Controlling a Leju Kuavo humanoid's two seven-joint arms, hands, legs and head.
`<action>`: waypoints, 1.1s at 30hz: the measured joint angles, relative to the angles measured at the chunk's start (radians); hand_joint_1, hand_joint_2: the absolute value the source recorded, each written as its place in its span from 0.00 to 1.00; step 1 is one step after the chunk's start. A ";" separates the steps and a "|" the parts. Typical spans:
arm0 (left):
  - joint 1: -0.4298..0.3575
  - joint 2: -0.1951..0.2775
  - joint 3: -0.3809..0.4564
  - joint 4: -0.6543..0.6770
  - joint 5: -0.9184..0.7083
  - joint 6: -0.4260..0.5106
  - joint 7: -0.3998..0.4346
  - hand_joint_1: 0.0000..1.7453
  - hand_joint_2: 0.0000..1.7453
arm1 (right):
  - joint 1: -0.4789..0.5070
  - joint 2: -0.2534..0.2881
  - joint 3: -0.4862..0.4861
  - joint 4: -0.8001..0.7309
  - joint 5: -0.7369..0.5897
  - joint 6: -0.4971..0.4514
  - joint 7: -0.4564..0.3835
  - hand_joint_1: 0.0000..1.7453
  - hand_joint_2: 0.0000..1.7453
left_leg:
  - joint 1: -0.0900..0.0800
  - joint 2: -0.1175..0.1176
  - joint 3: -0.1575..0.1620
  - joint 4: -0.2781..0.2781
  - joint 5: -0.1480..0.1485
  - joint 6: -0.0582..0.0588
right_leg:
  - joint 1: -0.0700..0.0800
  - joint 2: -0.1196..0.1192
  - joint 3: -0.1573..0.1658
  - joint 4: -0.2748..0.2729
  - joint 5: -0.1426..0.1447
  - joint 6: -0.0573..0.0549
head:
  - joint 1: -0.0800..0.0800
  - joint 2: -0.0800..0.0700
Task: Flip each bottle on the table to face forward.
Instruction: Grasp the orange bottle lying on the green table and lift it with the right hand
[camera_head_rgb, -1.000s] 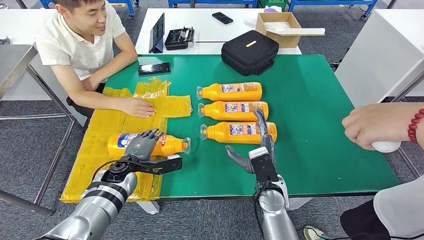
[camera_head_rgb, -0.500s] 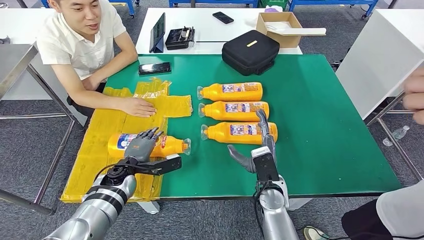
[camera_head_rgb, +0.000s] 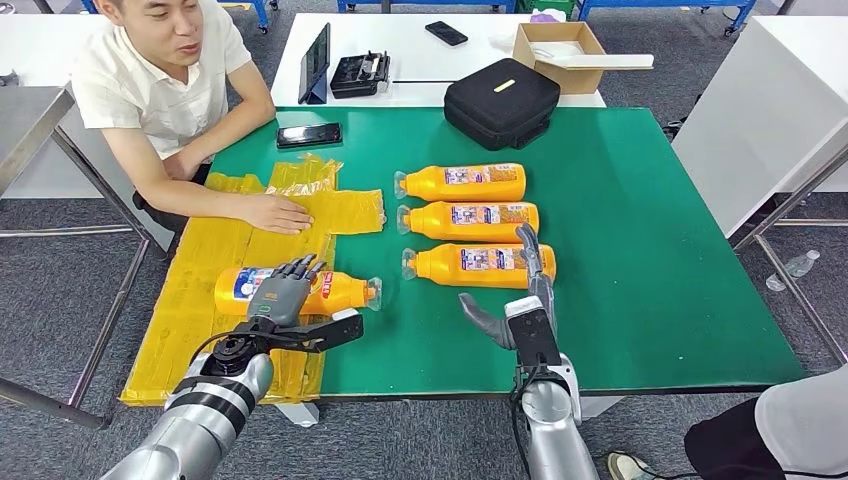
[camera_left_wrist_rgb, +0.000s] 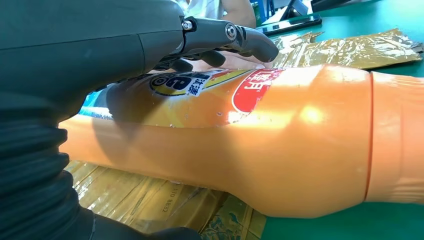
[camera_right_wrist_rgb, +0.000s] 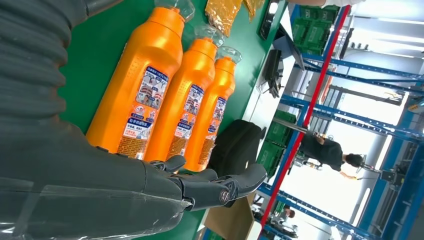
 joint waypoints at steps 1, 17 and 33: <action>0.001 0.000 0.000 -0.001 0.000 0.000 0.000 0.00 1.00 | 0.000 0.000 -0.001 0.000 0.000 0.000 0.000 0.00 1.00 | 0.000 0.000 0.000 0.000 0.000 0.000 | 0.000 0.000 0.000 0.000 0.000 0.000 | 0.000 0.000; 0.299 -0.062 -0.073 -0.505 -0.043 0.092 -0.023 0.00 1.00 | 0.091 0.024 -0.009 -0.111 0.071 -0.023 0.030 0.00 1.00 | 0.000 0.003 -0.018 0.001 0.000 0.000 | 0.000 0.001 -0.019 0.000 0.002 -0.001 | 0.000 0.000; 0.467 -0.070 -0.343 -1.029 0.093 0.160 -0.079 0.00 1.00 | 0.157 0.042 -0.005 -0.258 0.134 -0.044 0.052 0.00 1.00 | 0.000 0.003 -0.025 0.001 0.000 0.000 | 0.000 0.001 -0.027 0.000 0.002 -0.001 | 0.000 0.000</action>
